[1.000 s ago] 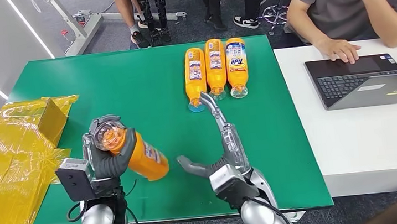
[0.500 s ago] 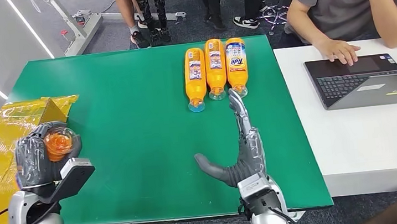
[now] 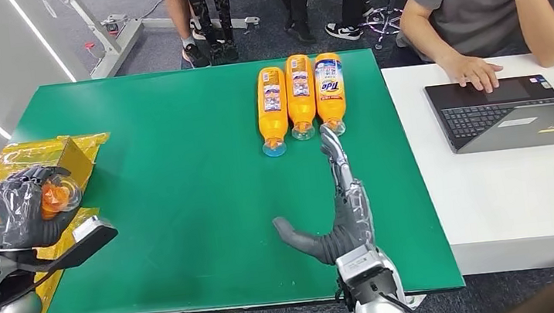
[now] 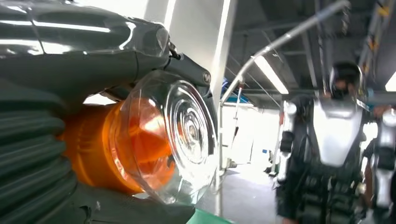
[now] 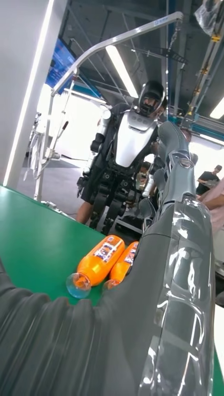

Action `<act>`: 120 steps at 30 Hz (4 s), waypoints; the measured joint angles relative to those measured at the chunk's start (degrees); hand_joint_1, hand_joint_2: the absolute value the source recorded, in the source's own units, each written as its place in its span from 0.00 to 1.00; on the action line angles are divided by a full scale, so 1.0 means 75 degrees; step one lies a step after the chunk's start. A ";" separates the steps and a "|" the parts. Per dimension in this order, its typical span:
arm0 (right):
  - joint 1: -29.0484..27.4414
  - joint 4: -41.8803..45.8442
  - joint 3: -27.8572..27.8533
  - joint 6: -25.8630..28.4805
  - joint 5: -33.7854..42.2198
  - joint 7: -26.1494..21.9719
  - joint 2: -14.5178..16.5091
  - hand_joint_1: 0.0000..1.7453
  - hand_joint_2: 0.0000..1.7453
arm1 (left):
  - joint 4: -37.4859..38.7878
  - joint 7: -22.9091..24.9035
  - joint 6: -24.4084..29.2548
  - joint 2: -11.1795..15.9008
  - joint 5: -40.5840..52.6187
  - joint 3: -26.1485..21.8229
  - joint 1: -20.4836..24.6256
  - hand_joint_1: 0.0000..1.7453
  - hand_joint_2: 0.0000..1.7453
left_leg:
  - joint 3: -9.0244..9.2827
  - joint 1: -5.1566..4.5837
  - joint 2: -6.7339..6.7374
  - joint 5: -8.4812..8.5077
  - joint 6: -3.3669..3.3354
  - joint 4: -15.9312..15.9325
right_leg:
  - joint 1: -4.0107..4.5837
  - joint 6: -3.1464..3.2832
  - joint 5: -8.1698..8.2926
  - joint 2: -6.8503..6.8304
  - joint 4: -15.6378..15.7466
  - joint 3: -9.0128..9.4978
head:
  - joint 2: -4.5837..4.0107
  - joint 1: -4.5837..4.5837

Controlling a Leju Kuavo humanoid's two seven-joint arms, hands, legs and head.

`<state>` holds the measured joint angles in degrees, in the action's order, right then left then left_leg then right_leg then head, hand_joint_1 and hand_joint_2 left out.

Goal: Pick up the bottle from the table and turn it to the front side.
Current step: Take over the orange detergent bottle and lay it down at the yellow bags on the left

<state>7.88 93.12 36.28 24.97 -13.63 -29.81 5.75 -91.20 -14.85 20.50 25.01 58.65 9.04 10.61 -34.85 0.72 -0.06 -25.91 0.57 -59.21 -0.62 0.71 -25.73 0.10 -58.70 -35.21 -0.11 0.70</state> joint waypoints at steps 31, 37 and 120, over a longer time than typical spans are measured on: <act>-0.0400 0.0474 -0.0003 -0.0531 0.0249 -0.0075 -0.0068 0.00 1.00 | 0.5597 -0.2133 -0.1328 0.0957 0.0449 0.4050 0.2732 1.00 1.00 | -0.0006 0.0006 0.0048 0.0009 0.0015 0.0000 | 0.0003 0.0027 0.0020 0.0041 -0.0003 -0.0019 | 0.0000 -0.0001; -0.0386 0.0469 -0.0003 -0.0726 0.0299 -0.0062 -0.0070 0.00 1.00 | 0.5594 -0.1834 -0.1070 0.1013 0.0217 0.4141 0.2570 1.00 1.00 | -0.0008 0.0006 0.0039 0.0008 0.0015 0.0000 | 0.0004 0.0025 0.0017 0.0034 -0.0002 -0.0023 | 0.0000 0.0000; -0.0141 0.0066 0.0365 0.0038 0.0628 -0.0088 -0.0305 0.00 1.00 | 0.5465 -0.1746 0.1299 0.0205 -0.0412 0.2605 0.1928 0.00 1.00 | 0.0026 0.0004 0.0025 0.0026 0.0049 0.0037 | 0.0002 0.0036 0.0018 0.0027 0.0000 0.0000 | 0.0000 -0.0002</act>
<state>6.82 93.61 39.02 25.26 -8.92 -30.47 3.46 -50.22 -27.94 30.24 26.55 55.56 28.57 25.07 -34.65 0.75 0.13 -25.71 0.94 -58.93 -0.61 0.98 -25.60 0.31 -58.70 -35.21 -0.11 0.69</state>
